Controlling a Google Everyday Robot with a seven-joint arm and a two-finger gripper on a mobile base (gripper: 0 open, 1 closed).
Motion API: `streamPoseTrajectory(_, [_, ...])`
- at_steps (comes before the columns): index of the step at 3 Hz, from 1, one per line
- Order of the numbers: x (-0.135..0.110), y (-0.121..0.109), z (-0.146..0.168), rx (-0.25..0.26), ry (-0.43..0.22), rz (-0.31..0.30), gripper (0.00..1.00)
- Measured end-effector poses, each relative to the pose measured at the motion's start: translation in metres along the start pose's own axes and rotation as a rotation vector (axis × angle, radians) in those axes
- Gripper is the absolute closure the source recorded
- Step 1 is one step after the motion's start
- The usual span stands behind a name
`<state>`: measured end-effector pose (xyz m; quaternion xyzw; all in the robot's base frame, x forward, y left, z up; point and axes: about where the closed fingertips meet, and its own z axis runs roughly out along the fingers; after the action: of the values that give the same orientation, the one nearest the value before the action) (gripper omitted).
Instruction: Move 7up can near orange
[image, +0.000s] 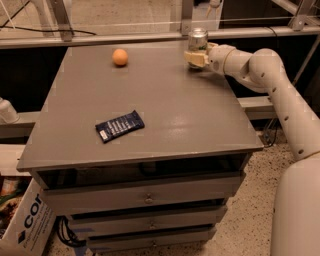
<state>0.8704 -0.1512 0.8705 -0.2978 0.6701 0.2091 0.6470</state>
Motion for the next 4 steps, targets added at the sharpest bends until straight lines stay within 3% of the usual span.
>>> streamPoseTrajectory(1, [-0.024, 0.012, 0.006, -0.056, -0.027, 0.044, 1.00])
streamPoseTrajectory(3, [-0.050, 0.046, 0.037, -0.180, -0.037, 0.099, 1.00])
streamPoseTrajectory(4, [-0.051, 0.062, 0.056, -0.207, 0.004, 0.071, 1.00])
